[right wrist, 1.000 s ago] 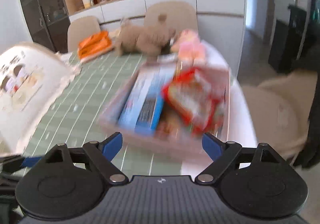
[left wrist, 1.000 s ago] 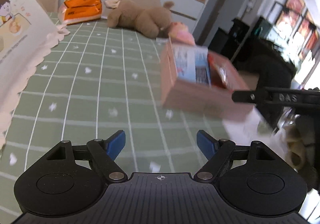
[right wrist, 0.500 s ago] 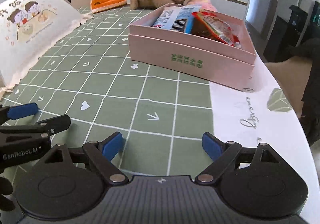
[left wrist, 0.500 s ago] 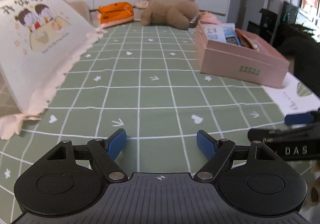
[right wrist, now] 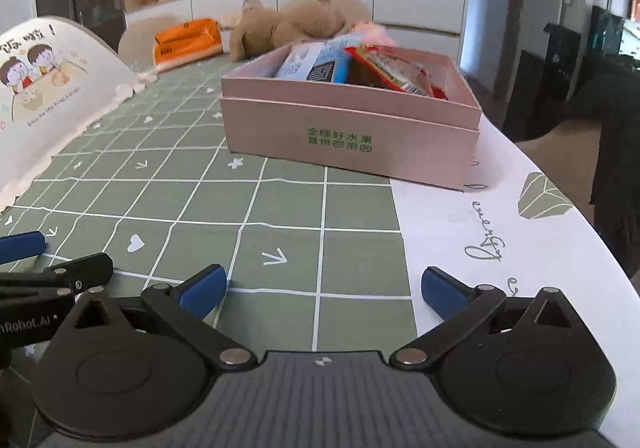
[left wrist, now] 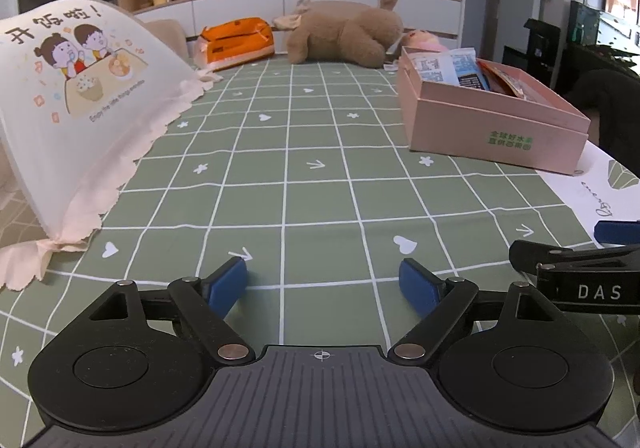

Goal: Organize snacks

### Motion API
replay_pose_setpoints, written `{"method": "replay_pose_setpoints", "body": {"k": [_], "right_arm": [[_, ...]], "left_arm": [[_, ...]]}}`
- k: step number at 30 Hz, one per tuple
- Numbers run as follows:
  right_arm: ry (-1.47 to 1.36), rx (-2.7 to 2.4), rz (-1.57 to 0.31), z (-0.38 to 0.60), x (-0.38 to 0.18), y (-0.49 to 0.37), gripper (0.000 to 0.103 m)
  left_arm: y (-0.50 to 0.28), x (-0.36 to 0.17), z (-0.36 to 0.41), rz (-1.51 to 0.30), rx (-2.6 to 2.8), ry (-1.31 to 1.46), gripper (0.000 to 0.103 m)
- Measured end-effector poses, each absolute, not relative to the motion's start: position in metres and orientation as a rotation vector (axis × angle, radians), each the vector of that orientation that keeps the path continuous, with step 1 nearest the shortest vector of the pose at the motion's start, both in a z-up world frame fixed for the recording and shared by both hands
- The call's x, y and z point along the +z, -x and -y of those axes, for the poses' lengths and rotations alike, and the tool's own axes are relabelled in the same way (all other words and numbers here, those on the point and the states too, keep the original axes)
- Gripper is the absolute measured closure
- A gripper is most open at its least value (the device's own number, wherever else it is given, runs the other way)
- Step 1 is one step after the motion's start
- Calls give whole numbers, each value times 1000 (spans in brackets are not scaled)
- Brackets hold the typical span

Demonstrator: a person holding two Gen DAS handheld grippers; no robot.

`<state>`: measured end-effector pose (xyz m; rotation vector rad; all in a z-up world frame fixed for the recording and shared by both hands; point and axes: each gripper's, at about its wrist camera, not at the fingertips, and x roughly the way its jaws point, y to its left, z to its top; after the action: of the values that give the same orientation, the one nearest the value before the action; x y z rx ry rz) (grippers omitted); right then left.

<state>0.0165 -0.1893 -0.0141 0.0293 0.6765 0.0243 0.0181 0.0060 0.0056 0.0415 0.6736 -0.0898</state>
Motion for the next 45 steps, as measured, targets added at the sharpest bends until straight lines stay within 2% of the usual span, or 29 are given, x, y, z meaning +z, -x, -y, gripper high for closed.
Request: {"method": "replay_pose_setpoints", "body": {"k": [45], "right_arm": [[-31, 23, -663, 184, -15, -14, 0]], "left_arm": [[-20, 5, -5, -665, -104, -41, 15]]}}
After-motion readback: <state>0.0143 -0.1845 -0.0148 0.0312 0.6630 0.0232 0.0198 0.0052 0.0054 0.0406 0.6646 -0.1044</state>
